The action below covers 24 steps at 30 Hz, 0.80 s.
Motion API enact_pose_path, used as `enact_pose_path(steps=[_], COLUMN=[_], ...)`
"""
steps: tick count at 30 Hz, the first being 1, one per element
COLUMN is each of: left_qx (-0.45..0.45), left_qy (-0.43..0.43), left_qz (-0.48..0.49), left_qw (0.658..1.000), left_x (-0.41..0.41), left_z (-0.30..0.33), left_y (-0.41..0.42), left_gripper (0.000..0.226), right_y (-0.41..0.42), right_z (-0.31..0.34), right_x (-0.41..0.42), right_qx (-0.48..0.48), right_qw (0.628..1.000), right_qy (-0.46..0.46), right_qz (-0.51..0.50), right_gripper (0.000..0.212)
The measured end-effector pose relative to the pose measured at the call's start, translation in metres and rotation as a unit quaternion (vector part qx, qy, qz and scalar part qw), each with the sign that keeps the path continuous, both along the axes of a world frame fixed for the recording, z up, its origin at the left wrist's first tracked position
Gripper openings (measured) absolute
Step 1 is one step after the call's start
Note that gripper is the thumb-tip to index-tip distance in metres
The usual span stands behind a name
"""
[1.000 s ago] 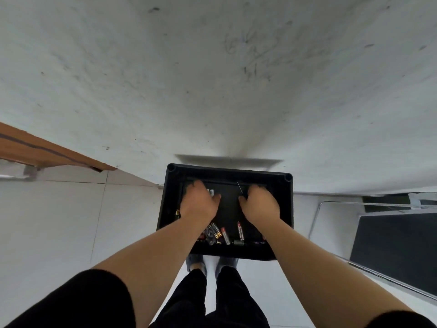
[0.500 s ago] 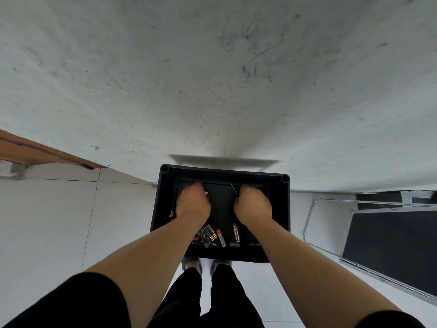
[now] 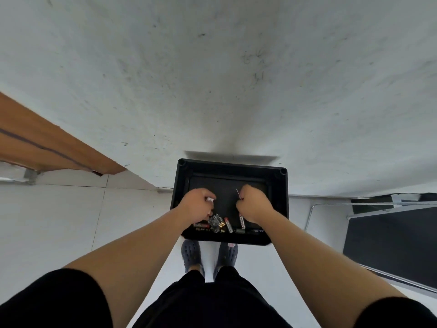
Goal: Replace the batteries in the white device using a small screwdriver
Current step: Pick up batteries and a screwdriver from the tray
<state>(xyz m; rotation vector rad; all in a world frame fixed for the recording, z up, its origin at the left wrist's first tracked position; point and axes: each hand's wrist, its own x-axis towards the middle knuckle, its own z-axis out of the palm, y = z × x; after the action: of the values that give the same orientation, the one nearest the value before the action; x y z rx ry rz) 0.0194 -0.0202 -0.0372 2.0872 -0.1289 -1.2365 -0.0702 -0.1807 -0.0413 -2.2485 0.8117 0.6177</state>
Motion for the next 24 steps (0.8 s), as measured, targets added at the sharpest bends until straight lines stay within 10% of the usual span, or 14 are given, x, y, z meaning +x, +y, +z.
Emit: enact_pose_path(steps=[11,24], left_qx=[0.018,0.127], left_qy=[0.075,0.073], left_qz=[0.025,0.34], left_qw=[0.997,0.929], left_x=[-0.073,-0.296], left_z=[0.046,0.024], left_y=[0.085,0.2], left_gripper=[0.013,0.009], right_y=[0.017,0.056], right_z=[0.017,0.032], right_x=[-0.036,-0.082], right_qx=[0.017,0.066], right_qw=[0.998,0.946], right_qy=[0.005,0.036], right_qz=[0.052,0.316], right_gripper=[0.012,0.015])
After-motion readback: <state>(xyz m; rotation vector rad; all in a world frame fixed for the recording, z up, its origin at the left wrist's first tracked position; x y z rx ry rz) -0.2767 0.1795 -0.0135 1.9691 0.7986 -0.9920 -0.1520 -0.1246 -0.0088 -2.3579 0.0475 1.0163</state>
